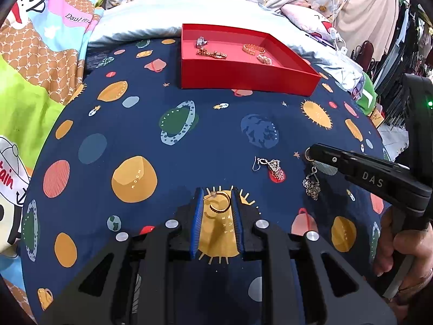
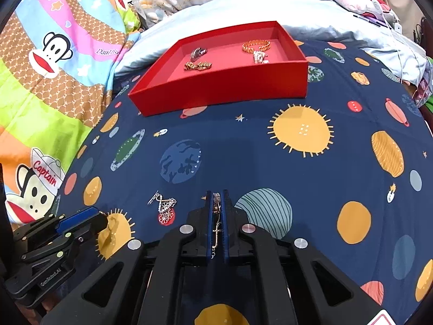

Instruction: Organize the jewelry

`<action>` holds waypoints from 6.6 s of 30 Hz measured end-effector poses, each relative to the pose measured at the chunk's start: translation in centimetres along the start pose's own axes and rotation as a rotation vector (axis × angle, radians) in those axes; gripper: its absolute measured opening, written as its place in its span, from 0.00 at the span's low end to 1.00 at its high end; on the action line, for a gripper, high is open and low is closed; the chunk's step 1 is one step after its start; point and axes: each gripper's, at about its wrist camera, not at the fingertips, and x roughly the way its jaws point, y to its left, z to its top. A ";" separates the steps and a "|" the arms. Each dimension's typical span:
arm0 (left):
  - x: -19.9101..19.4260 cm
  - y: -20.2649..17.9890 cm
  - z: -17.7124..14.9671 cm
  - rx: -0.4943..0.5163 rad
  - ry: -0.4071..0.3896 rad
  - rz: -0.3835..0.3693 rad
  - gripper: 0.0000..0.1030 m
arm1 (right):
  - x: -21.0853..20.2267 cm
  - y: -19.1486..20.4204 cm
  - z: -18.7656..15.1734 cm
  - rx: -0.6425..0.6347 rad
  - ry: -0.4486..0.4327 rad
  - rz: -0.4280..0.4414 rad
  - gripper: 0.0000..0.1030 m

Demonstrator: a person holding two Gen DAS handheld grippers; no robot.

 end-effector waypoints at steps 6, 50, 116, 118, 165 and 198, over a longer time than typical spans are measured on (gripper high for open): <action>-0.8 -0.2 0.3 0.000 -0.016 -0.004 0.19 | -1.8 -0.4 0.2 0.021 -0.035 0.020 0.04; 8.2 -2.4 20.1 0.038 -0.153 -0.033 0.19 | 4.6 -2.6 18.5 0.059 -0.139 0.117 0.04; 1.2 -0.3 2.6 -0.019 -0.032 0.098 0.53 | 0.3 0.8 -1.2 -0.045 0.029 -0.061 0.19; 1.2 -0.3 2.5 -0.018 -0.029 0.094 0.53 | 0.6 0.8 -1.2 -0.049 0.034 -0.065 0.16; 4.3 -4.8 2.2 0.047 0.019 -0.001 0.06 | -2.4 -1.9 0.2 0.035 -0.040 -0.035 0.00; 0.0 -3.1 6.4 0.038 -0.122 0.064 0.02 | -4.0 0.3 2.0 -0.017 -0.091 0.004 0.00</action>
